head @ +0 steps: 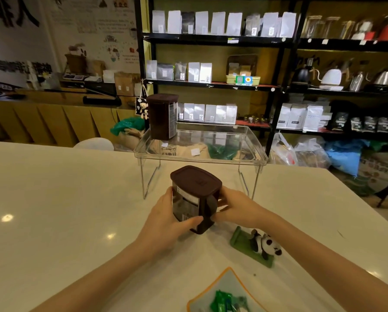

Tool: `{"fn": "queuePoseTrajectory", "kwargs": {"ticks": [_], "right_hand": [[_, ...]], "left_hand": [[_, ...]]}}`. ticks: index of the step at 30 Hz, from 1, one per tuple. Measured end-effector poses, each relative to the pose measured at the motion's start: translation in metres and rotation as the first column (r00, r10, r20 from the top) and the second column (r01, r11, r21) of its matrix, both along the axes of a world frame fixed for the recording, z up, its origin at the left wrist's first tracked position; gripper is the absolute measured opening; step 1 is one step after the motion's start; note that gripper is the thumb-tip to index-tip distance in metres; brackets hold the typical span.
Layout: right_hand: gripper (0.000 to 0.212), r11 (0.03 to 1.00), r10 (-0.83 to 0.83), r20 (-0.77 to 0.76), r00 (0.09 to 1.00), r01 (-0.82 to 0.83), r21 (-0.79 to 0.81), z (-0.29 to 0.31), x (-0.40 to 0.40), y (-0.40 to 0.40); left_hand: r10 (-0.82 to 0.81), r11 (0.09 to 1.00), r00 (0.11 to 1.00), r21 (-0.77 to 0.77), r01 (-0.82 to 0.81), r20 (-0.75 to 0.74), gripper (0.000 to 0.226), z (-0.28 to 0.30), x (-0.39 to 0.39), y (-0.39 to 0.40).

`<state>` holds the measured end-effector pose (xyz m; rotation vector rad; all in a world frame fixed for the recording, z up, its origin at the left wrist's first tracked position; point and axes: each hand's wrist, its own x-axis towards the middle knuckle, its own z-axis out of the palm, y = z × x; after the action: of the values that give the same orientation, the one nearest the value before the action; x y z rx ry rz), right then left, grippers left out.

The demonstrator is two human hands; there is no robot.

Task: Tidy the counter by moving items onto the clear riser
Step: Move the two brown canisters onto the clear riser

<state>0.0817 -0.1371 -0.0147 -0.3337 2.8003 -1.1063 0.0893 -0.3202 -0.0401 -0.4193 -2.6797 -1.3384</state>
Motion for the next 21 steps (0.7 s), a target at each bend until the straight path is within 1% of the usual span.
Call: {"fn": "queuePoseTrajectory", "kwargs": {"ticks": [2, 5, 7, 11, 13, 17, 21], "right_hand": [[0.058, 0.999, -0.001, -0.016, 1.0, 0.0, -0.038, -0.001, 0.0, 0.002], [0.047, 0.999, 0.005, -0.059, 0.998, -0.008, -0.047, -0.001, 0.003, 0.003], [0.044, 0.999, 0.017, -0.085, 0.996, -0.019, -0.027, 0.001, 0.006, 0.001], [0.048, 0.999, 0.028, -0.128, 0.991, -0.024, 0.036, 0.005, 0.01, -0.004], [0.053, 0.999, 0.014, -0.126, 0.992, -0.009, 0.041, 0.01, 0.011, -0.006], [0.061, 0.998, 0.018, -0.169, 0.985, -0.009, 0.054, 0.033, 0.015, -0.009], [0.062, 0.999, 0.031, -0.199, 0.979, -0.025, 0.032, 0.056, 0.029, -0.01]], "left_hand": [[-0.026, 0.999, 0.999, 0.043, 0.025, 0.036, 0.086, 0.001, -0.005, 0.001], [-0.064, 0.998, 0.997, 0.013, 0.064, 0.038, 0.092, 0.002, -0.008, 0.001], [-0.089, 0.996, 0.995, 0.012, 0.088, 0.042, 0.095, 0.002, -0.009, 0.0], [-0.085, 0.996, 0.994, 0.031, 0.083, 0.074, 0.09, 0.007, -0.011, -0.003], [-0.082, 0.997, 0.994, 0.017, 0.081, 0.078, 0.083, 0.015, -0.009, -0.006], [-0.106, 0.993, 0.99, 0.053, 0.101, 0.096, 0.075, 0.039, -0.004, -0.013], [-0.154, 0.987, 0.98, 0.058, 0.148, 0.126, 0.063, 0.061, 0.004, -0.024]]}}
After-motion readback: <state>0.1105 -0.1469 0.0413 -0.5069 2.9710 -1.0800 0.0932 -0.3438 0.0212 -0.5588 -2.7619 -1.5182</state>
